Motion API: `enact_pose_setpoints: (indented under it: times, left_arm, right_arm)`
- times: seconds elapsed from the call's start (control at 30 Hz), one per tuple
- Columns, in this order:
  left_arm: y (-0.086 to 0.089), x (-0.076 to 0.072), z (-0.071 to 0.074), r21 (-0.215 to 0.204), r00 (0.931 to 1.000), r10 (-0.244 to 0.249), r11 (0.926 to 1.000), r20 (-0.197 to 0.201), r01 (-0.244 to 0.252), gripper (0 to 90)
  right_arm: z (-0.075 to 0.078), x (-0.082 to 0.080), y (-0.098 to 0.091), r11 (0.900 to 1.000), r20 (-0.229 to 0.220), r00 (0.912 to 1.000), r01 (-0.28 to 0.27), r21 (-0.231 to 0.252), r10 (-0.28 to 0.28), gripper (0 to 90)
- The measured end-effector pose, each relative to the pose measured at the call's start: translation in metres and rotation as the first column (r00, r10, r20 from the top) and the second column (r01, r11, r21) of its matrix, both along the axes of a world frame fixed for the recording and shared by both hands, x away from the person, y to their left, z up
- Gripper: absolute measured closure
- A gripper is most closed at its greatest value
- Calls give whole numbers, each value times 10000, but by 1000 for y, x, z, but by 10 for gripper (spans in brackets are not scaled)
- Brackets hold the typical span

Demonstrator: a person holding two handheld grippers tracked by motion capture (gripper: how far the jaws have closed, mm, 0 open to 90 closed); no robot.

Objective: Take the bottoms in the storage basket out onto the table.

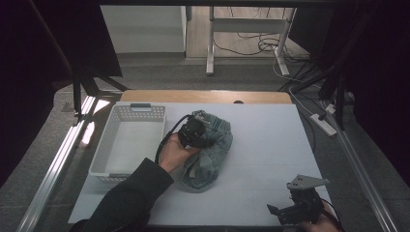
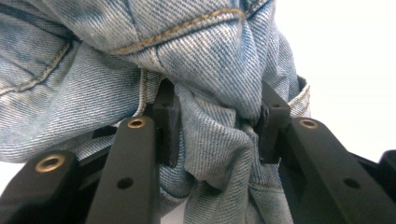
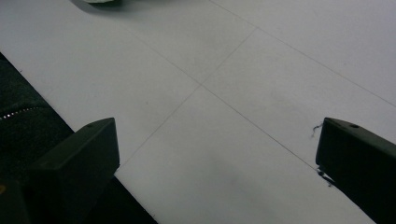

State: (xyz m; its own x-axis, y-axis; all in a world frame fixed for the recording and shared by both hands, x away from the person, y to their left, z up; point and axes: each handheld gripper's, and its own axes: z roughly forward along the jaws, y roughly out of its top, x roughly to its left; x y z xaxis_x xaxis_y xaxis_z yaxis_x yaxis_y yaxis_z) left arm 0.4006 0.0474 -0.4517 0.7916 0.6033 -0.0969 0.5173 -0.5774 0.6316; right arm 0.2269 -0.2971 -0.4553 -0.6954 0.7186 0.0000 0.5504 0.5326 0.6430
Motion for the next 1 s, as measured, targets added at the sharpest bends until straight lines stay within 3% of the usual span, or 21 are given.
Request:
enact_pose_setpoints:
  times: [0.33,0.7,1.0]
  left_arm:
    - [1,6,-19,-132,9986,-172,9998,-500,166,568]
    - [-5,6,-37,271,9977,-680,9973,-35,680,534]
    - [-1,9,-45,-71,9968,-790,9969,-151,789,481]
  right_arm:
    - [0,0,0,10000,-6,10000,-59,-53,59,1]
    - [0,0,1,10000,0,10000,-66,-73,66,1]
    - [-1,0,1,9999,-23,10000,-96,-111,95,1]
